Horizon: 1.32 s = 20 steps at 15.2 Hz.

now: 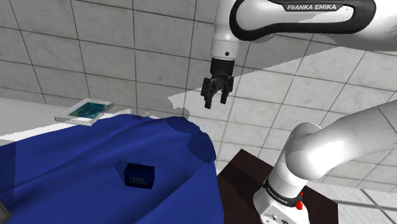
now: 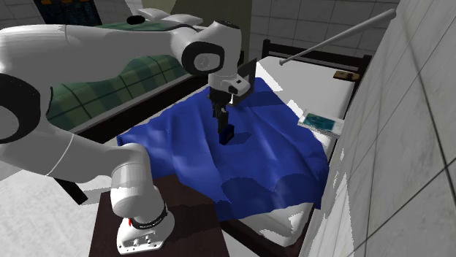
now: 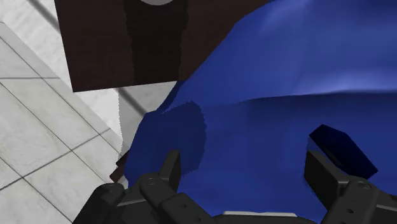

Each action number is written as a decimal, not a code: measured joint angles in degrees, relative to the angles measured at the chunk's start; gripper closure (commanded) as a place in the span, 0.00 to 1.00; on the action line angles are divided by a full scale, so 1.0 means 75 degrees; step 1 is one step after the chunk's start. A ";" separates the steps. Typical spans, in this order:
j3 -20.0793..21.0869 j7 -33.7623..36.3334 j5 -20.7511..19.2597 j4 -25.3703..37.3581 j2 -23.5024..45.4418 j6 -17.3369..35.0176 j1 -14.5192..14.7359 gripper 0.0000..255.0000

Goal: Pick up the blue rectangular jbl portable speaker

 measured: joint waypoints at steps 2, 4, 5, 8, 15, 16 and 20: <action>0.0246 0.0130 0.0114 -0.0157 0.0220 0.0463 0.0097 0.00; 0.0508 0.0279 0.0220 -0.0299 0.0445 0.0918 0.0196 0.00; 0.0639 0.0341 0.0261 -0.0357 0.0626 0.1188 0.0234 0.00; 0.1036 0.0563 0.0365 -0.0482 0.1107 0.1922 0.0352 0.00; 0.2045 0.1296 0.0297 -0.0435 0.2647 0.3678 0.0535 0.00; 0.2166 0.1410 0.0228 -0.0381 0.2869 0.3876 0.0543 0.00; 0.2702 0.2061 -0.0245 -0.0145 0.3950 0.4798 0.0577 0.00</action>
